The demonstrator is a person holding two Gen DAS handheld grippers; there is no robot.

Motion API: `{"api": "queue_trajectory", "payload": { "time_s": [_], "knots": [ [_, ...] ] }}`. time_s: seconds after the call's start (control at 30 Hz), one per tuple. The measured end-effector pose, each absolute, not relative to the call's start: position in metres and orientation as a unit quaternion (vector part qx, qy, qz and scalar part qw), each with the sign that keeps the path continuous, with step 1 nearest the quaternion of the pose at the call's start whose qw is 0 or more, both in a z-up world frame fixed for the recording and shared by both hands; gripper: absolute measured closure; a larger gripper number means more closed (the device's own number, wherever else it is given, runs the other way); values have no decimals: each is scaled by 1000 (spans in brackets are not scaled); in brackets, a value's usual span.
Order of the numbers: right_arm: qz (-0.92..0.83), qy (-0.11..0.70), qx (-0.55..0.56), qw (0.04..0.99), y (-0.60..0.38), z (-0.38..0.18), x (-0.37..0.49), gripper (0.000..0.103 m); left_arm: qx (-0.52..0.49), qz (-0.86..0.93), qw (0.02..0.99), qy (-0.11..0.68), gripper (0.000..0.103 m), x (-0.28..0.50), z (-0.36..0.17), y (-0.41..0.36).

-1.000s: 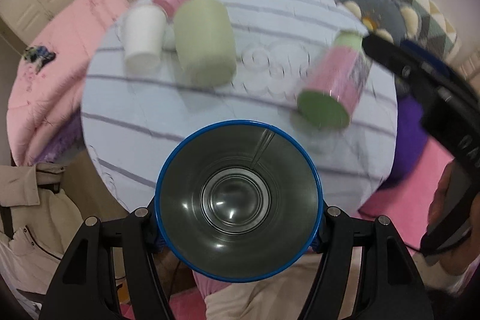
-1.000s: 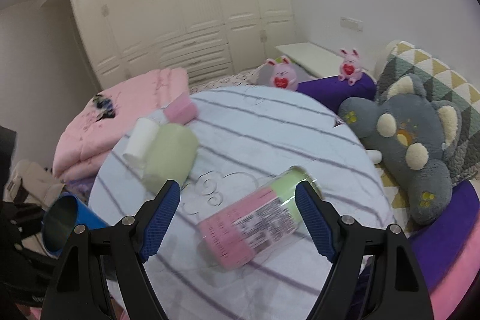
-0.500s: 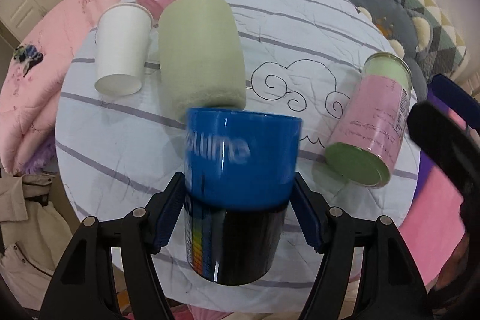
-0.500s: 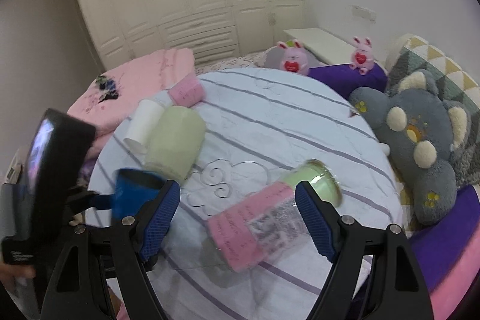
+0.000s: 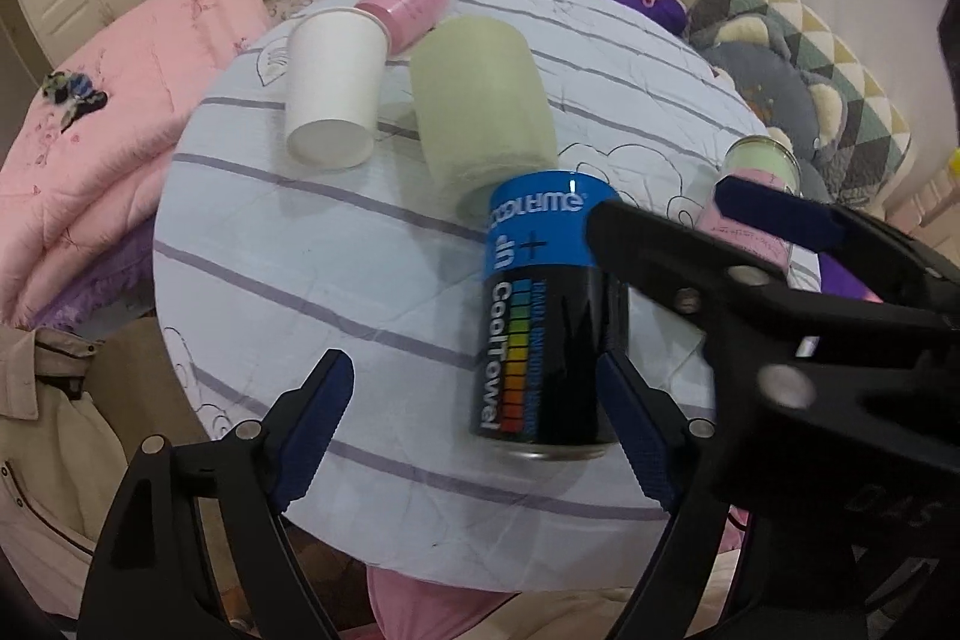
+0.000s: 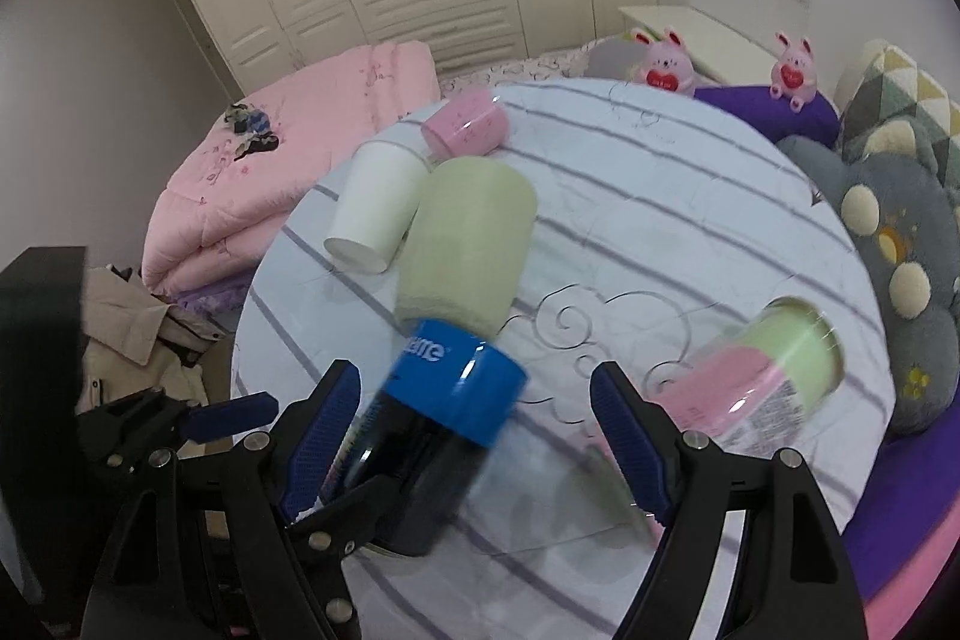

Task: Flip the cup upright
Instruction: 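Rotate the held cup upright with the left tool while the right tool steadies it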

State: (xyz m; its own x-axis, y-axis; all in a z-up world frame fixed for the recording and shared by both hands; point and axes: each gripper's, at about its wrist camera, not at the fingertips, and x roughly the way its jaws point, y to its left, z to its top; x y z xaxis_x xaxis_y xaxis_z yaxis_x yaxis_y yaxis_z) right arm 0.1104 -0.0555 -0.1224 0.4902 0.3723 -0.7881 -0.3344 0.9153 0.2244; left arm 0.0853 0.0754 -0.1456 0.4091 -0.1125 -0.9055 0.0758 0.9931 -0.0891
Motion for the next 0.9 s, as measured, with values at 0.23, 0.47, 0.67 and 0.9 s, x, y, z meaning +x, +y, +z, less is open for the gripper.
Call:
{"api": "queue_trajectory", "payload": {
  "time_s": [0.23, 0.47, 0.67, 0.9],
  "knots": [
    [197, 492, 42, 847, -39, -136, 113, 22, -17, -56, 848, 527, 18, 84, -142, 90],
    [175, 533, 61, 826, -34, -155, 128, 23, -15, -80, 843, 532, 17, 84, -148, 87],
    [172, 550, 57, 815, -28, -165, 140, 23, -19, -93, 841, 533, 16, 88, -149, 87],
    [180, 564, 38, 805, -17, -172, 146, 23, -27, -97, 840, 533, 14, 86, -151, 93]
  ]
}}
